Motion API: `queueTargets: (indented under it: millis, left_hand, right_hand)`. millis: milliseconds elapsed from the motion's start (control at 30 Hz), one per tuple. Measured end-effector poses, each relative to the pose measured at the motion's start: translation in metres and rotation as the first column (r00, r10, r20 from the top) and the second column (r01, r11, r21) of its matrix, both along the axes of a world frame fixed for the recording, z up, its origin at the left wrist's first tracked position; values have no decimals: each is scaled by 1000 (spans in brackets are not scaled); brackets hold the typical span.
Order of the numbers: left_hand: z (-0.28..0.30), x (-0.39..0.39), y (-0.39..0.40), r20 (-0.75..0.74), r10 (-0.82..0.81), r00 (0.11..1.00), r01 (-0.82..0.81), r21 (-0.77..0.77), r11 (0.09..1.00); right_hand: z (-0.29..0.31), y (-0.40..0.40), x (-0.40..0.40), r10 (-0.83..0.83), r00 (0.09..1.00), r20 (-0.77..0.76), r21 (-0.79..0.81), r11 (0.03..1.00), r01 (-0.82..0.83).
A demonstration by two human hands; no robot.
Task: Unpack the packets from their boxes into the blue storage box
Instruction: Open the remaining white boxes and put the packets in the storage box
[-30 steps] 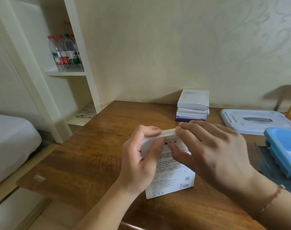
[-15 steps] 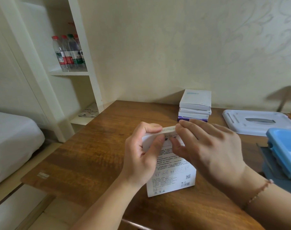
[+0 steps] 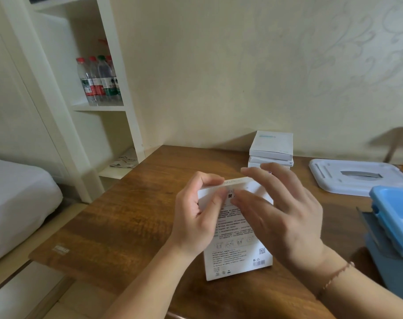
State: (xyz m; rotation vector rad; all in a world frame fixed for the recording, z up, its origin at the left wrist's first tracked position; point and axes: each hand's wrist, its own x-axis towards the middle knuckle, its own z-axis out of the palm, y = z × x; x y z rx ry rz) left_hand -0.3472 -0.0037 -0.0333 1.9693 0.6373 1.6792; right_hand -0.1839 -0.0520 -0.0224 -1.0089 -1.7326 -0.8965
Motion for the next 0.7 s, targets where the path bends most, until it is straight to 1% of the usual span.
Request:
queueTargets:
  millis: [100,200,267,333,400,533,700]
  left_hand:
    - [0,0,-1,0,11,1000,-11,-6,1000]
    - [0,1,-2,11,21,1000,-21,-2,1000]
    - [0,2,-4,24,19,1000,-19,-3,1000]
    - [-1,2,-5,26,18,1000,-18,9,1000]
    - [-2,1,-4,6,37,999,-37,32,999]
    - [1,-1,-2,-52,76,996,-70,107,992]
    - [5,-4,1,-121,50,991,-31,157,987]
  right_hand:
    - [-5,3,-1,-29,999,41,45,999,28]
    - [-9,3,-4,-51,998,45,71,996,47]
    - [-11,3,-10,-72,997,21,65,995,71]
    - [-13,4,-16,-103,994,-36,43,994,104]
    - [-14,5,-20,-144,988,-59,9,989,145]
    - [-11,4,-18,-172,985,-20,-79,982,170]
    - [11,-3,-10,-144,989,45,-186,971,150]
